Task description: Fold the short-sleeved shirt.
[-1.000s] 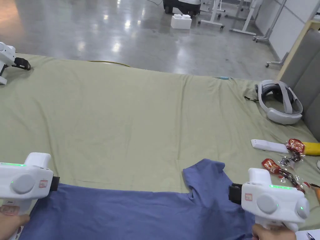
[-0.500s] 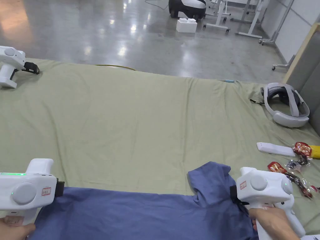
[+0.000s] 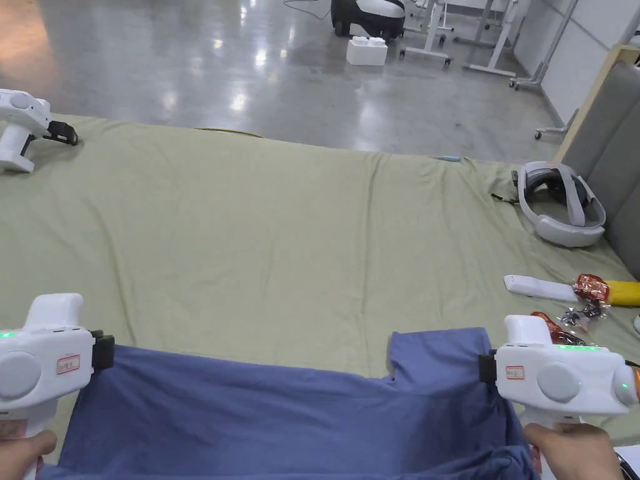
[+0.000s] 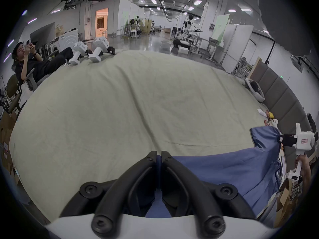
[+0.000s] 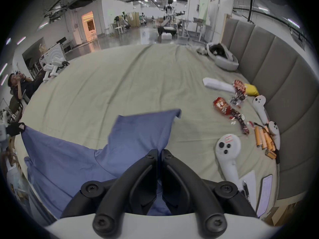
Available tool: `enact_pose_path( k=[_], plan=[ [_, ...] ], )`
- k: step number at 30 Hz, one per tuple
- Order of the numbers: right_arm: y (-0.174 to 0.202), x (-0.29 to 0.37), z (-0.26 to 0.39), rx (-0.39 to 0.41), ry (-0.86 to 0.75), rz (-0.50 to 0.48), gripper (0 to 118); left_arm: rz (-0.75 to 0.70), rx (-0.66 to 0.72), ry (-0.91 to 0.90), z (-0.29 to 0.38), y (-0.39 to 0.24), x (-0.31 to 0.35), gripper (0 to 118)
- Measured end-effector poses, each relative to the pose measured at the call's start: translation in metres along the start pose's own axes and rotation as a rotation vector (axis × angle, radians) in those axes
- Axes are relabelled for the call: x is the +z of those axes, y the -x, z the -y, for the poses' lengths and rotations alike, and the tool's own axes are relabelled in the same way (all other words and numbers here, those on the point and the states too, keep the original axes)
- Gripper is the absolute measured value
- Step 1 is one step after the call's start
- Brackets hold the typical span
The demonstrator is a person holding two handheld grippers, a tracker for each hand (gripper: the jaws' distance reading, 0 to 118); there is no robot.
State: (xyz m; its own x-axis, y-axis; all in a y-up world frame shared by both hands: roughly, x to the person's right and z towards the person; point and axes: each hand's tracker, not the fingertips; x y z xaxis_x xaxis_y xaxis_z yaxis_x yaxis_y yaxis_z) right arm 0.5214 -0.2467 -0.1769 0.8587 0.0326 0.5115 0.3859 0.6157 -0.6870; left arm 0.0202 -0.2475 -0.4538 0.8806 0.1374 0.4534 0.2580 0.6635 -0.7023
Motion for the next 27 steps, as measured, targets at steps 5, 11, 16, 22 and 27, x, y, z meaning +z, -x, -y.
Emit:
enact_pose_path(
  k=[5, 11, 16, 22, 27],
  plan=[
    [-0.006, 0.056, 0.015, -0.014, -0.076, -0.012, 5, 0.018, -0.026, -0.055, 0.008, 0.009, 0.040, 7],
    [-0.004, 0.115, 0.045, 0.055, -0.119, 0.017, 5, 0.051, -0.027, -0.098, 0.033, 0.021, 0.080, 7],
    [-0.004, 0.143, 0.089, 0.088, -0.095, 0.030, 5, 0.076, -0.003, -0.081, 0.069, 0.033, 0.111, 7],
    [-0.006, 0.154, 0.147, 0.093, 0.007, 0.031, 5, 0.068, -0.008, 0.017, 0.120, 0.044, 0.119, 7],
    [-0.009, 0.136, 0.184, 0.092, 0.111, 0.042, 5, 0.059, -0.021, 0.144, 0.154, 0.045, 0.108, 7]
  ],
)
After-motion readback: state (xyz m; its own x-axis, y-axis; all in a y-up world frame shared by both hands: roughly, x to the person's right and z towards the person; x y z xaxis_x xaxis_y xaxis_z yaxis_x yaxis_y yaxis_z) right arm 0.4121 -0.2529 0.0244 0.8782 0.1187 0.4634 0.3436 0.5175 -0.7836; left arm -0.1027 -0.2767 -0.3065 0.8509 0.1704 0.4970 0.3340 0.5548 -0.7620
